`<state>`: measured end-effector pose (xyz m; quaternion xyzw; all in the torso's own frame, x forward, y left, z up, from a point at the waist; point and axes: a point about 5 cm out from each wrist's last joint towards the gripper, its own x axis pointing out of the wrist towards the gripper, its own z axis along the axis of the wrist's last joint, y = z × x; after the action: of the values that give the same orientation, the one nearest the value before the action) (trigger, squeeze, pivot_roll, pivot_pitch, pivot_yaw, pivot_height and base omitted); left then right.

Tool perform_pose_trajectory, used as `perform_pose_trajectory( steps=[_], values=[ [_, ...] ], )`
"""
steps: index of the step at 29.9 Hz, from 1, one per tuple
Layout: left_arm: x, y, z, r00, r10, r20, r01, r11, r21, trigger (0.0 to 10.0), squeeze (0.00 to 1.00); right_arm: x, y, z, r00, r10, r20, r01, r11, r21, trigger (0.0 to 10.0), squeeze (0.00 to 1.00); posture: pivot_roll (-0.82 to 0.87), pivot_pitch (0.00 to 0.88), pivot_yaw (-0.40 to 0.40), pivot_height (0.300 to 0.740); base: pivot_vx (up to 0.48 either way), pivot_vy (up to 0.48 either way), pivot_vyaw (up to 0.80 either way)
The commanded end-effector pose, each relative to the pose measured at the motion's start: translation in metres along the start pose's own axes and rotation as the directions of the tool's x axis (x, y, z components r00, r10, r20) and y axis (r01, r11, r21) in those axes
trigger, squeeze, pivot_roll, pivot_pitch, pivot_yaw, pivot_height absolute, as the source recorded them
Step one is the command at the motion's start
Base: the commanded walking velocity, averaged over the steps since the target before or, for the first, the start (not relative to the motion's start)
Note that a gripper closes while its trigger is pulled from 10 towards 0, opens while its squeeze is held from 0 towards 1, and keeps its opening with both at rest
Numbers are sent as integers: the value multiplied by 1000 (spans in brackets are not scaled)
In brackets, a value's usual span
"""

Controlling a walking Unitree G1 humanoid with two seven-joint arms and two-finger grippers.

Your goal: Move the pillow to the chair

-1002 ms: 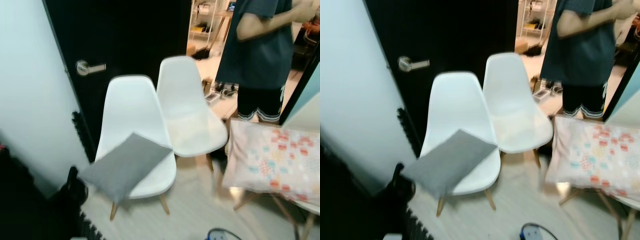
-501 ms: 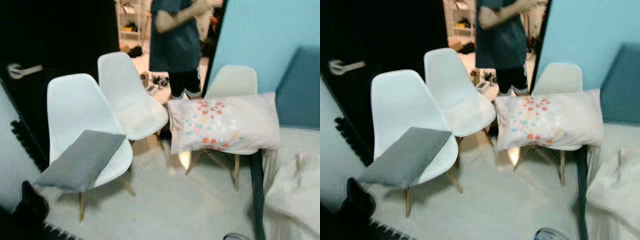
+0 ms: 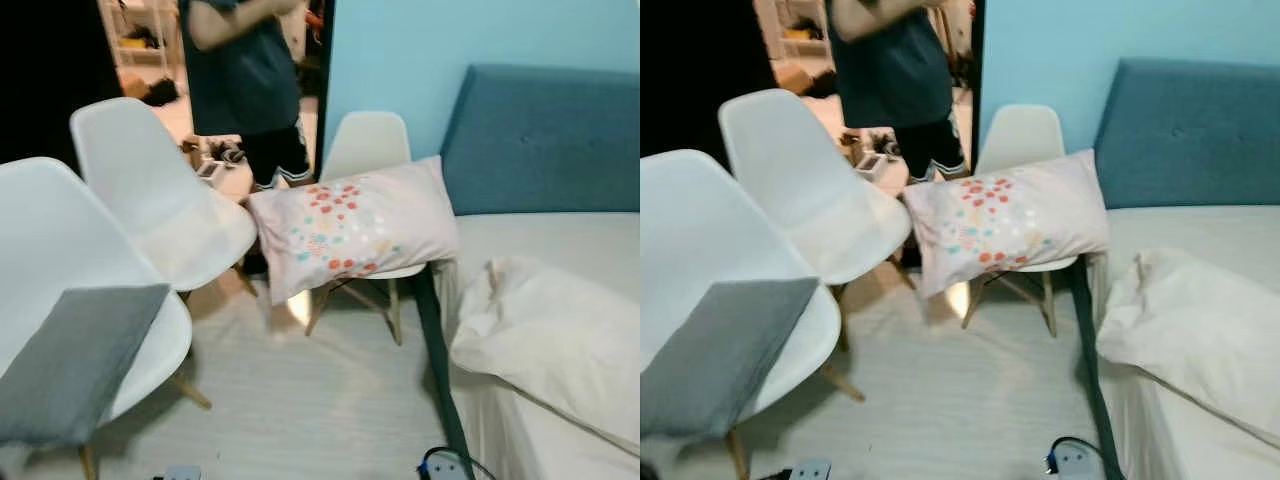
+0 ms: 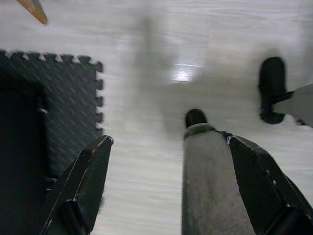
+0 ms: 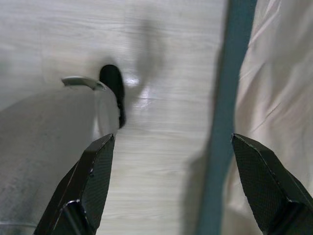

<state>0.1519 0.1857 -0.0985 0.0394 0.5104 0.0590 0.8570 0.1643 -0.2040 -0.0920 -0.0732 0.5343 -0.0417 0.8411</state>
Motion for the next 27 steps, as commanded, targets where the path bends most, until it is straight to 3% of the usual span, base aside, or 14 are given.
perform_pose_trajectory(
  steps=[1, 2, 8, 27],
  values=[
    [0, -1, 1, 1000, -2, -5, 2, 1000, 2, 10000, 0, 0, -5, 3, 1000, -24, 11, 23, 999, 44, 10000, 0, -87, 36, 16, 740, 0, 0, -694],
    [0, -1, 2, 1000, -1, -6, 1, 1000, 13, 10000, 0, 0, -6, 8, 999, -28, 26, 26, 995, 92, 10000, 0, -88, 36, 19, 740, 285, 0, -694],
    [0, -1, 0, 1000, -6, -8, 6, 1000, 20, 10000, 0, 0, -12, 12, 998, -43, 33, 37, 986, 163, 10000, 0, -86, 35, 24, 740, 326, 0, -695],
    [0, 1, -3, 1000, -16, -11, 16, 999, 40, 10000, 0, 0, -16, 18, 996, -79, 48, 58, 939, 339, 10000, 0, -84, 27, 34, 740, 346, 0, -694]
  ],
)
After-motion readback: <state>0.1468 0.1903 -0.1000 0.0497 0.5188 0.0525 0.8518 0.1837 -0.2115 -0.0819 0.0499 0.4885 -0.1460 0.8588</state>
